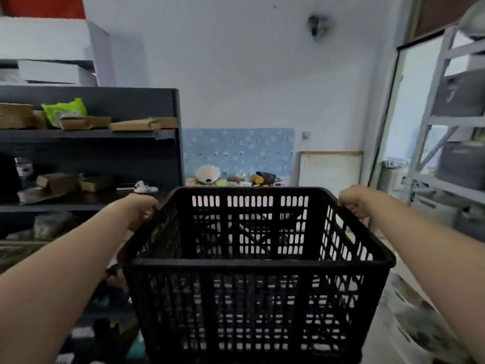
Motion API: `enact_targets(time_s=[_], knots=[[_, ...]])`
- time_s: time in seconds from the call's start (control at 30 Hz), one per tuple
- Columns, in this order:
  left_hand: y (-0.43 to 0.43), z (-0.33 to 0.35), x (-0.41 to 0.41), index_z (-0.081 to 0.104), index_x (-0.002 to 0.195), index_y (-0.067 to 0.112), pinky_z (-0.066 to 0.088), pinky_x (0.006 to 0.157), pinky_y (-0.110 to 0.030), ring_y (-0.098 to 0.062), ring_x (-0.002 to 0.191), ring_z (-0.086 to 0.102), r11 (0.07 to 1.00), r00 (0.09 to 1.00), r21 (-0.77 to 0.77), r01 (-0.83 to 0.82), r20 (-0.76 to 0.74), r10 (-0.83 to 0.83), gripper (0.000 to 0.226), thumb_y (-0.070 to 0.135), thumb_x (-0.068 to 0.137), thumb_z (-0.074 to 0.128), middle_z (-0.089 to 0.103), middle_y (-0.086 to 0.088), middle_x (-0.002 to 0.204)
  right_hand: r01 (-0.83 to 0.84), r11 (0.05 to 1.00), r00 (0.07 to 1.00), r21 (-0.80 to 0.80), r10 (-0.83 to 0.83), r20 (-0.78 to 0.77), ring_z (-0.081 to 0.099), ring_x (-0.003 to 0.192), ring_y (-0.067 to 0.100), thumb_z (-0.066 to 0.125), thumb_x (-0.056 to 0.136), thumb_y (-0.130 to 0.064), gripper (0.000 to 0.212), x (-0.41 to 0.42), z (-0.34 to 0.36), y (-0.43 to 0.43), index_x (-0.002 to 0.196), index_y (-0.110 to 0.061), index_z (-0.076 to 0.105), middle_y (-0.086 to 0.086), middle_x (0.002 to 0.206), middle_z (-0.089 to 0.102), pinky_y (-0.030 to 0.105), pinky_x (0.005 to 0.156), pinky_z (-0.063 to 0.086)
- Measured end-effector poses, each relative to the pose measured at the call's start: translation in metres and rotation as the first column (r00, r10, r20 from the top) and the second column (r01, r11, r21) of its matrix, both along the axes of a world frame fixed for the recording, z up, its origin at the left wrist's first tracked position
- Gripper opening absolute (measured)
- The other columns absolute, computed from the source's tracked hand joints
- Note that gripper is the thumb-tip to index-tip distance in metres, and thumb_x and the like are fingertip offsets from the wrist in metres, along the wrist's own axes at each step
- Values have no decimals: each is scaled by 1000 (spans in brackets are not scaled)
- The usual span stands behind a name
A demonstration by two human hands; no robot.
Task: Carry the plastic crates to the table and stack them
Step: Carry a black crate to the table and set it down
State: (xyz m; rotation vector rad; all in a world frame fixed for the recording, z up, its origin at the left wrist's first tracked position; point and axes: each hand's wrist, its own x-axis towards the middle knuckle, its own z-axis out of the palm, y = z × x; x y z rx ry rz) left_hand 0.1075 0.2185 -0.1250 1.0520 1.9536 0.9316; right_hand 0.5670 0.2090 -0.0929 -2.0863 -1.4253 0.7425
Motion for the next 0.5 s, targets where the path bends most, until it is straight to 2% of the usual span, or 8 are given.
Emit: enact_targets(time_s=[0.07, 0.17, 0.23, 0.33, 0.4, 0.43, 0.5], knots=[[34, -13, 23, 34, 64, 12, 21, 30, -12, -12, 24, 27, 999, 999, -16, 31, -6, -31, 32, 0, 92, 47, 23, -4, 58, 31, 999, 999, -13, -32, -30, 31, 13, 13, 38, 92, 4, 34, 23, -9, 26, 59, -6, 36, 2, 20, 30, 11, 30, 28], [82, -30, 46, 38, 69, 10, 28, 39, -22, -17, 42, 31, 993, 998, -99, 56, -20, -59, 26, 3, 90, 50, 29, -6, 59, 90, 996, 995, 24, -89, -54, 27, 11, 12, 41, 88, 7, 31, 43, -27, 74, 60, -5, 36, 2, 19, 28, 9, 27, 29], [120, -44, 54, 41, 70, 8, 30, 45, -24, -17, 49, 32, 994, 999, -106, 34, -27, -37, 24, 1, 90, 52, 33, -7, 60, 111, 994, 991, -2, -111, -69, 26, 11, 12, 41, 88, 5, 31, 53, -45, 112, 60, -7, 36, 1, 19, 26, 9, 28, 28], [180, -63, 56, 42, 63, 7, 30, 35, -16, -18, 46, 32, 985, 998, -168, 38, -43, -45, 30, 4, 90, 55, 35, -8, 54, 137, 990, 977, -44, -142, -157, 28, 12, 11, 40, 88, 3, 30, 59, -72, 175, 61, -7, 37, 0, 21, 28, 11, 27, 29], [225, -79, 52, 43, 61, 6, 29, 34, -18, -17, 45, 31, 983, 997, -178, 42, -50, -52, 31, 5, 89, 57, 34, -7, 51, 152, 985, 972, -78, -163, -171, 29, 14, 12, 40, 86, 3, 27, 61, -92, 222, 61, -7, 38, 1, 24, 29, 13, 29, 31], [246, -86, 50, 45, 66, 4, 28, 38, -21, -16, 45, 30, 982, 997, -184, 53, -48, -62, 26, 5, 89, 58, 33, -7, 52, 157, 982, 970, -103, -173, -170, 29, 15, 13, 41, 84, 3, 25, 61, -103, 246, 61, -7, 39, 1, 26, 29, 13, 30, 32], [294, -97, 47, 50, 88, 2, 29, 40, -24, -16, 46, 31, 984, 999, -175, 36, -31, -42, 9, 5, 90, 57, 36, -8, 57, 178, 974, 965, -140, -201, -169, 31, 16, 14, 41, 82, 2, 21, 62, -120, 298, 63, -7, 40, 2, 28, 32, 16, 33, 32]])
